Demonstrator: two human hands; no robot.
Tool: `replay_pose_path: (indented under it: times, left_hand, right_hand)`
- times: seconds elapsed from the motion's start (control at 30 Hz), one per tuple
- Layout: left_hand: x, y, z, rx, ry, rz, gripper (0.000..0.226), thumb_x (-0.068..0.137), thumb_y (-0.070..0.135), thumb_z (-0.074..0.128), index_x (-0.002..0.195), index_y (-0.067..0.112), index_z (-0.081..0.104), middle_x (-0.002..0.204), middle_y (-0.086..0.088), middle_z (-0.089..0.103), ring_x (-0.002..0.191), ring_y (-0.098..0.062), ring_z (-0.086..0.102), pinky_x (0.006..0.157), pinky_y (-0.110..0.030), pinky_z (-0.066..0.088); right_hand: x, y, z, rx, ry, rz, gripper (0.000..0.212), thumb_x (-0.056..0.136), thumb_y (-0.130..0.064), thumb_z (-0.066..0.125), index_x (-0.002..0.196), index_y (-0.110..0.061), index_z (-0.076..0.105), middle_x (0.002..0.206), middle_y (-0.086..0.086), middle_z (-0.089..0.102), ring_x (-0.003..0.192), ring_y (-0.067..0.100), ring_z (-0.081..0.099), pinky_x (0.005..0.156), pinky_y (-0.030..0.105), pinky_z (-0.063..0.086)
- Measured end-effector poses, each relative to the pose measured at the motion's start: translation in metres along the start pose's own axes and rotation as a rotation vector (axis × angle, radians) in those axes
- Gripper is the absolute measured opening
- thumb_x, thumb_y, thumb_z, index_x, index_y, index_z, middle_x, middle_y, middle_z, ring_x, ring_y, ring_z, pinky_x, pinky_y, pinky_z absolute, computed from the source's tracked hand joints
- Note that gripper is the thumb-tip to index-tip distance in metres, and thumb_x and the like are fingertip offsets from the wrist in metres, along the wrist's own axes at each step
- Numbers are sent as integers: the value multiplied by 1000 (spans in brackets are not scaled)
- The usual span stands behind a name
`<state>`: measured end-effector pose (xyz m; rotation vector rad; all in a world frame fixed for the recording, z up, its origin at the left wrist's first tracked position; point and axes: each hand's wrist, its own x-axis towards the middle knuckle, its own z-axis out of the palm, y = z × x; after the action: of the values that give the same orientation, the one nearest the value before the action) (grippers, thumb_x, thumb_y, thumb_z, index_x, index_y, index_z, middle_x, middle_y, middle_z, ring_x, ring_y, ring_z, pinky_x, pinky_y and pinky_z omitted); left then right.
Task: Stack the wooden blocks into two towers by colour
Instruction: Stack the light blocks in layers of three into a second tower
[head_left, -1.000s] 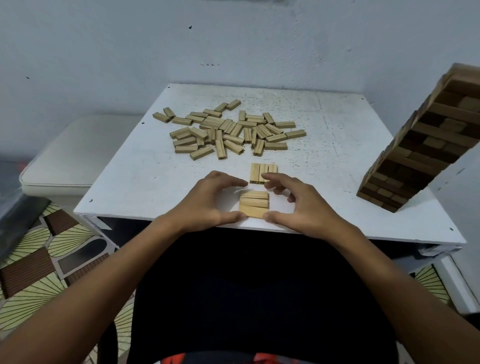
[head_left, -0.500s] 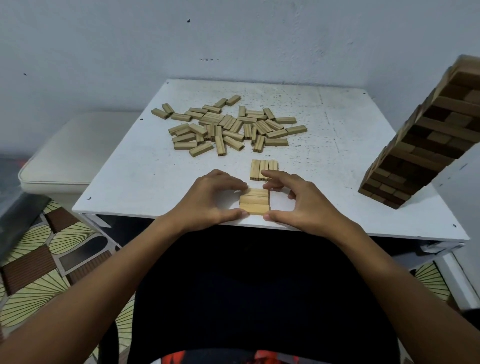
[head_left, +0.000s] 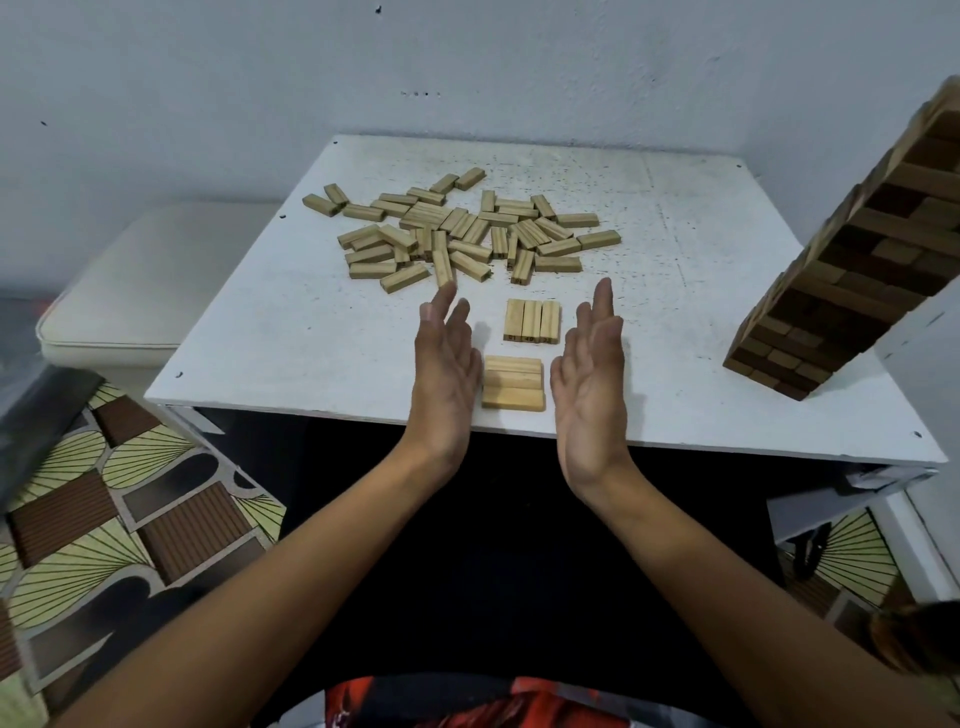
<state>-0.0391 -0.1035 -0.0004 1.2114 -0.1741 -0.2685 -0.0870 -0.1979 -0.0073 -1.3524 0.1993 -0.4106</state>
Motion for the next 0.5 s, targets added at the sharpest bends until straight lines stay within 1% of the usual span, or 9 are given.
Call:
replay_pose_path:
  times: [0.07, 0.1, 0.13, 0.23, 0.33, 0.37, 0.43, 0.5]
  left_hand:
    - [-1, -2, 3, -13, 4, -3, 61, 86, 59, 20, 139, 35, 36, 157, 1, 28, 147, -14, 21, 121, -36, 15]
    - [-2, -2, 4, -14, 4, -5, 69, 81, 62, 23, 142, 33, 34, 157, 2, 28, 147, -13, 20, 121, -36, 15]
    - [-3, -3, 4, -16, 4, -4, 74, 79, 63, 24, 145, 30, 33, 157, 2, 28, 147, -11, 19, 121, -35, 14]
    - [-2, -8, 5, -2, 12, 16, 73, 88, 69, 27, 149, 28, 30, 158, 4, 27, 146, -7, 19, 120, -31, 15]
    - [-2, -11, 5, 26, 16, 27, 76, 82, 61, 22, 150, 27, 28, 158, 5, 27, 146, -6, 19, 121, -32, 14]
    - [-1, -12, 5, 34, 14, 28, 76, 82, 61, 22, 150, 27, 28, 158, 5, 26, 146, -5, 19, 121, -33, 14]
    - [-1, -13, 5, 53, 5, 32, 76, 83, 60, 22, 150, 26, 28, 158, 4, 26, 146, -5, 19, 121, -34, 14]
    - [-1, -14, 5, 69, 0, 32, 75, 83, 60, 22, 150, 26, 29, 158, 5, 27, 145, -5, 19, 121, -33, 14]
  right_hand:
    - [0, 1, 3, 2, -5, 0, 116, 52, -97, 42, 151, -46, 8, 162, -15, 5, 146, -1, 8, 113, 22, 14]
    - [0, 2, 4, -1, -6, 1, 114, 54, -96, 42, 150, -46, 8, 162, -16, 5, 144, -3, 9, 111, 19, 15]
    - [-1, 3, 5, -13, -10, -3, 111, 56, -96, 40, 150, -47, 8, 161, -17, 4, 143, -5, 8, 111, 19, 13]
    - [-2, 7, 7, -64, -41, -30, 101, 60, -96, 35, 146, -53, 6, 158, -25, 2, 138, -15, 5, 113, 24, 7]
    - [-1, 9, 7, -86, -68, -37, 95, 62, -96, 32, 143, -55, 3, 155, -30, 1, 132, -23, 5, 117, 27, 4]
    - [0, 9, 7, -89, -75, -35, 94, 63, -96, 31, 143, -55, 3, 157, -28, 0, 132, -25, 5, 118, 26, 4]
    - [0, 10, 7, -95, -88, -35, 93, 64, -95, 30, 143, -55, 2, 158, -27, -1, 131, -27, 5, 114, 20, 6]
    - [0, 12, 6, -99, -96, -36, 92, 64, -95, 29, 142, -56, 3, 154, -32, 1, 128, -30, 6, 110, 15, 8]
